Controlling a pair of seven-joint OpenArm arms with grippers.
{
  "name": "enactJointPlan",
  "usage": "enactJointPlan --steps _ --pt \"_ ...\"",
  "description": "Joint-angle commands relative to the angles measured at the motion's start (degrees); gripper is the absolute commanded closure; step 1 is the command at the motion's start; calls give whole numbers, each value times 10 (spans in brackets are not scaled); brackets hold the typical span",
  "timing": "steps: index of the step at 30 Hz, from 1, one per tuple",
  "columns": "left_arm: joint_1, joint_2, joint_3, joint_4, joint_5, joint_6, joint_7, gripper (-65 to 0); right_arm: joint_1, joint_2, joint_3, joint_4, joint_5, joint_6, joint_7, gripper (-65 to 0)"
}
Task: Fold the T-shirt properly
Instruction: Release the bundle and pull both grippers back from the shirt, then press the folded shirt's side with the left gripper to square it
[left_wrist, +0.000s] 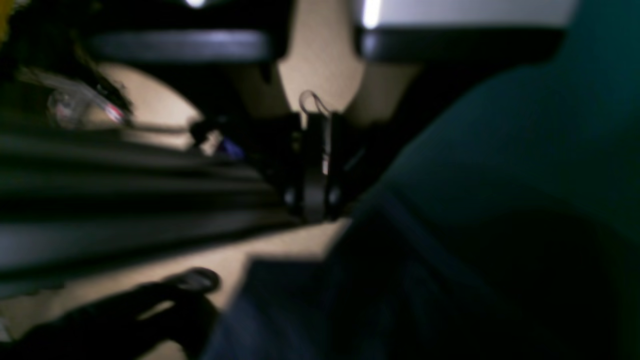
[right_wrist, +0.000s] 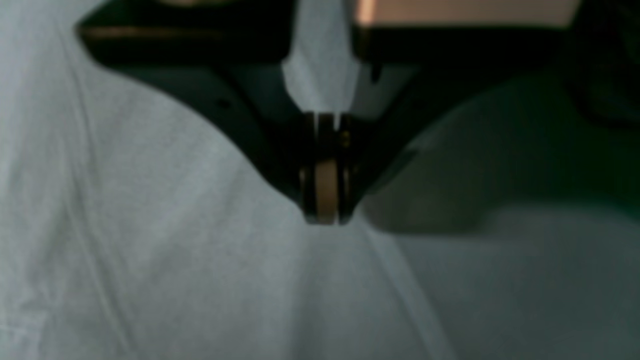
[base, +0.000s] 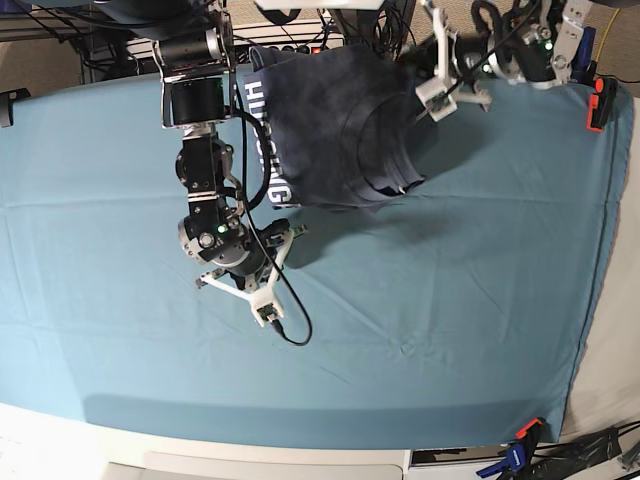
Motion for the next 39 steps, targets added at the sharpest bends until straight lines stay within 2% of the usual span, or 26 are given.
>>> enactJointPlan --steps 1,6,15,19,26,34,39 --pt "-3 -3 -2 9 -6 -2 -14 0 16 2 0 8 8 5 12 0" --pt "-11 -1 -1 -4 9 -2 -37 0 16 13 0 8 21 15 12 0" --pt "-10 -2 -1 -33 27 -2 -37 0 16 25 0 8 29 17 12 0" --pt "-10 -1 -1 -33 26 6 -37 0 16 25 0 8 47 40 -2 0" --pt "-9 17 0 -33 24 11 -37 0 16 30 0 8 48 40 -2 0" --pt "-10 42 26 -53 26 11 -44 0 15 51 0 8 49 41 -3 0" --pt "-21 43 52 -98 57 29 -82 0 13 66 0 8 70 47 -7 0"
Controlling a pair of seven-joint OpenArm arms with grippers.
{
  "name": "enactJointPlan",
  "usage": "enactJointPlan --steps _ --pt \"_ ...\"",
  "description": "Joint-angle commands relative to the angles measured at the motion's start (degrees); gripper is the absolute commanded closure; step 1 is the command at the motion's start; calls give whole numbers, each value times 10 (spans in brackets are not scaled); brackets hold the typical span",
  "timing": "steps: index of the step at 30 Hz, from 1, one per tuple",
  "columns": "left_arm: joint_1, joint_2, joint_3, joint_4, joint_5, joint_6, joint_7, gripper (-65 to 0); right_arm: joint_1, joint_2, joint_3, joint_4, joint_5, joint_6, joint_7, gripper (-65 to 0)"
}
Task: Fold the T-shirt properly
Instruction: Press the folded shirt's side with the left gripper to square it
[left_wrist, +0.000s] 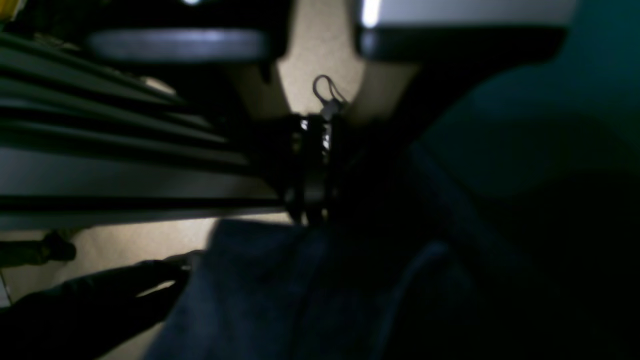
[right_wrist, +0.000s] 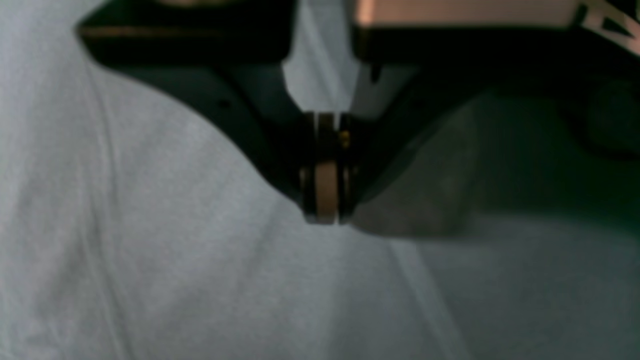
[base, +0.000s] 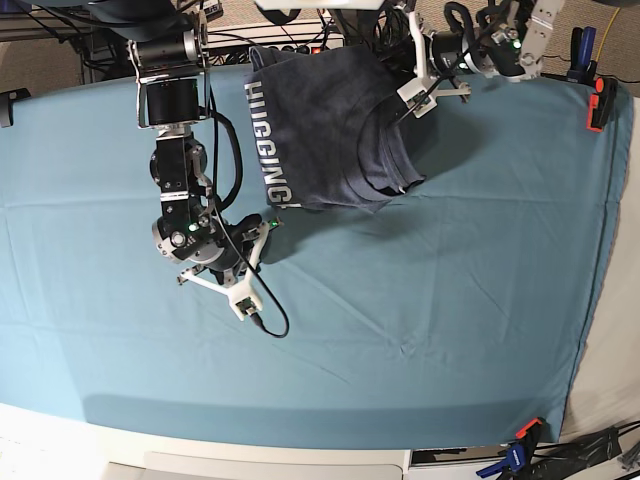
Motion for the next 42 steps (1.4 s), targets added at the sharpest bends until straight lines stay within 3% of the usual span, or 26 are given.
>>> enactJointPlan --steps 1,8,12,17,24,31,35,42 --pt "-10 -3 -1 4 -6 -2 -14 0 12 3 0 8 3 3 10 0" --pt "-66 -2 -2 0 -2 8 -14 0 -4 3 0 8 9 6 10 0" --pt "-85 -2 -2 -6 14 10 -15 0 -9 3 0 8 40 33 2 0" --pt "-112 -2 -2 -64 14 8 -15 0 -17 3 0 8 63 51 -18 0" --pt "-171 -6 -2 -121 13 8 -11 0 -35 7 0 8 64 53 -20 0" --pt "-216 -7 -2 -120 -55 5 37 0 -45 43 0 8 68 52 -21 0" --pt "-219 -7 -2 -114 -64 4 53 0 -54 58 0 8 68 52 -20 0" --pt "-218 -8 -2 -113 -83 4 61 0 -57 60 1 8 68 52 -19 0"
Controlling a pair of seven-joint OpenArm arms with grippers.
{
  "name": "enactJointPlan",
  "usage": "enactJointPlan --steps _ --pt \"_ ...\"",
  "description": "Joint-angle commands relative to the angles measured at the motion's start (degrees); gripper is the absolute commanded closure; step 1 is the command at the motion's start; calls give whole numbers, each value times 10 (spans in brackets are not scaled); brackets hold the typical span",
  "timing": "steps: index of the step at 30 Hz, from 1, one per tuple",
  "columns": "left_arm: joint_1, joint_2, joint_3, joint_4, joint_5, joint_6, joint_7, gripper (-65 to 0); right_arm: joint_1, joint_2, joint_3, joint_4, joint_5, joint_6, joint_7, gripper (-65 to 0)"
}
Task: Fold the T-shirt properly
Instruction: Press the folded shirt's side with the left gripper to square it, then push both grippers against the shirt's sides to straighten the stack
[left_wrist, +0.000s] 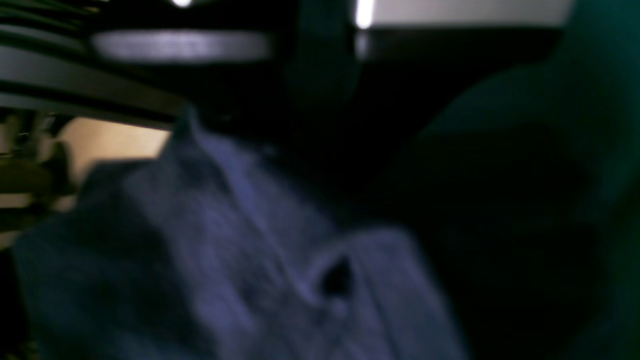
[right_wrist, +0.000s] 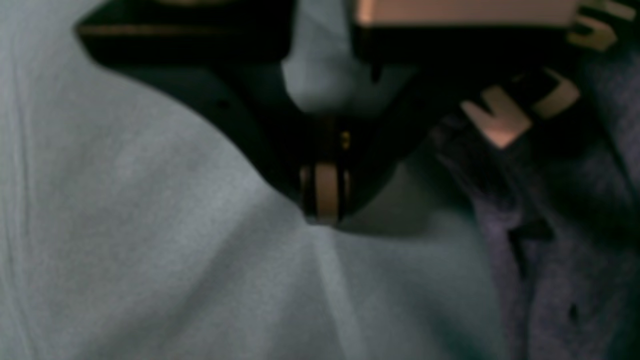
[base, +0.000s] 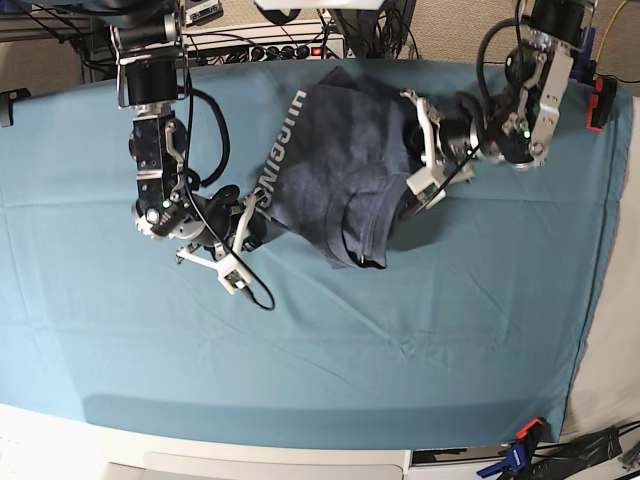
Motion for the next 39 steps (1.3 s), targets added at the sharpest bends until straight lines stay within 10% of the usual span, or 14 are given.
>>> enactJointPlan --steps 1,9,20,39 --pt "0 -8 -4 5 3 1 1 0 -2 6 0 -3 -25 -5 -35 0" --pt "-10 -15 -4 5 26 1 1 0 -2 6 0 -2 -25 -5 -38 0" --pt "36 -129 -78 5 -4 20 3 0 -2 34 62 -2 -44 -46 -30 0" --pt "132 -22 -105 93 -21 8 7 0 36 27 75 -2 14 -41 -3 0"
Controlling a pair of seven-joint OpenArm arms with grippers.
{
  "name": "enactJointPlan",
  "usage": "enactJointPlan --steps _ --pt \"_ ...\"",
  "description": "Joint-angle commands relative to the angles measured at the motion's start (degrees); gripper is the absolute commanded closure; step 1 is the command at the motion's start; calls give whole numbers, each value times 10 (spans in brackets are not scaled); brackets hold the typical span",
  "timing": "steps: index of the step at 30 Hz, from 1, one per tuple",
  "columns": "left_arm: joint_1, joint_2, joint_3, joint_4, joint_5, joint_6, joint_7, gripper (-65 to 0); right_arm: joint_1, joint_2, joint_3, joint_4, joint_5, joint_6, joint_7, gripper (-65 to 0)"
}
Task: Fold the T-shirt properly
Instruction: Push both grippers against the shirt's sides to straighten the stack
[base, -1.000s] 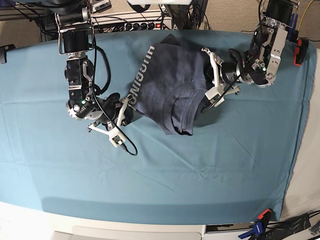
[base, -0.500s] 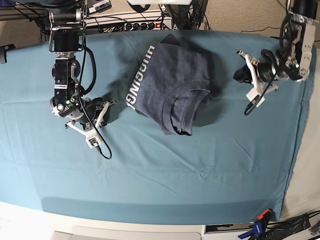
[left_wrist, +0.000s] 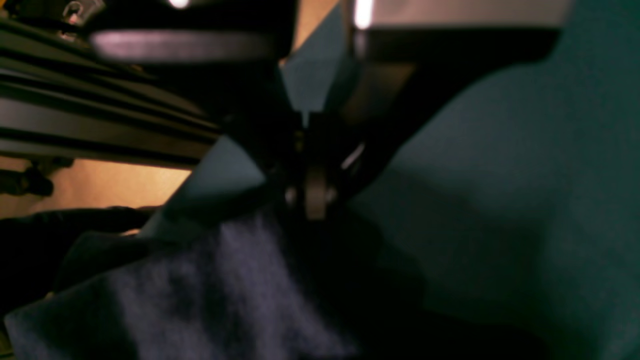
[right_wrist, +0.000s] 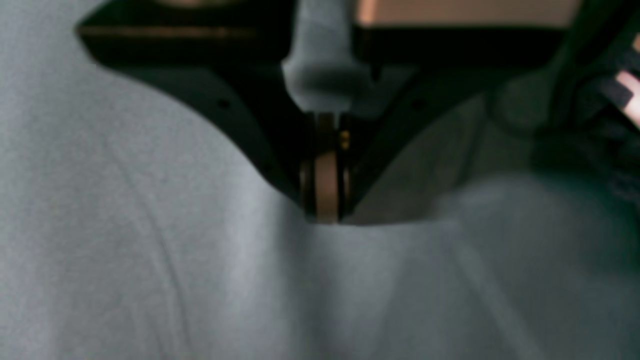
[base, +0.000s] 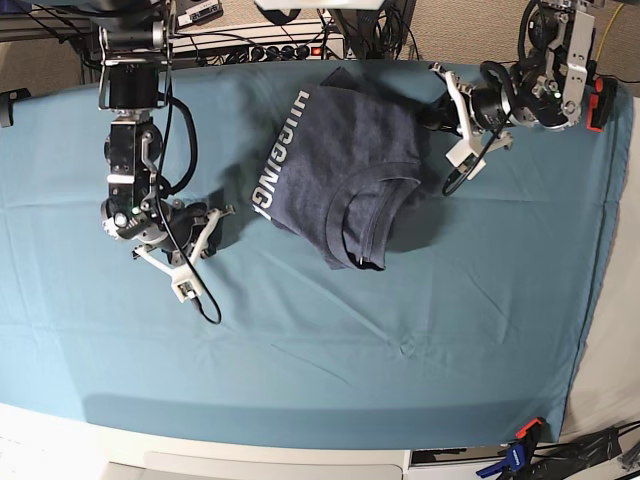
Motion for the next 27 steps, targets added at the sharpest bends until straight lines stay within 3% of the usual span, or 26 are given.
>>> enactJointPlan --steps 1,10,14,27 --pt "-1 -5 -1 10 -6 0 -4 0 24 1 1 8 7 2 13 0" --pt "-1 -4 -1 10 -6 -1 -9 0 65 -65 1 8 7 2 14 0" --pt "-7 13 -1 10 7 -1 -27 0 58 -92 -2 8 8 8 -3 0" --pt "-52 51 52 6 47 11 -35 0 27 -96 -126 8 -12 10 -20 0"
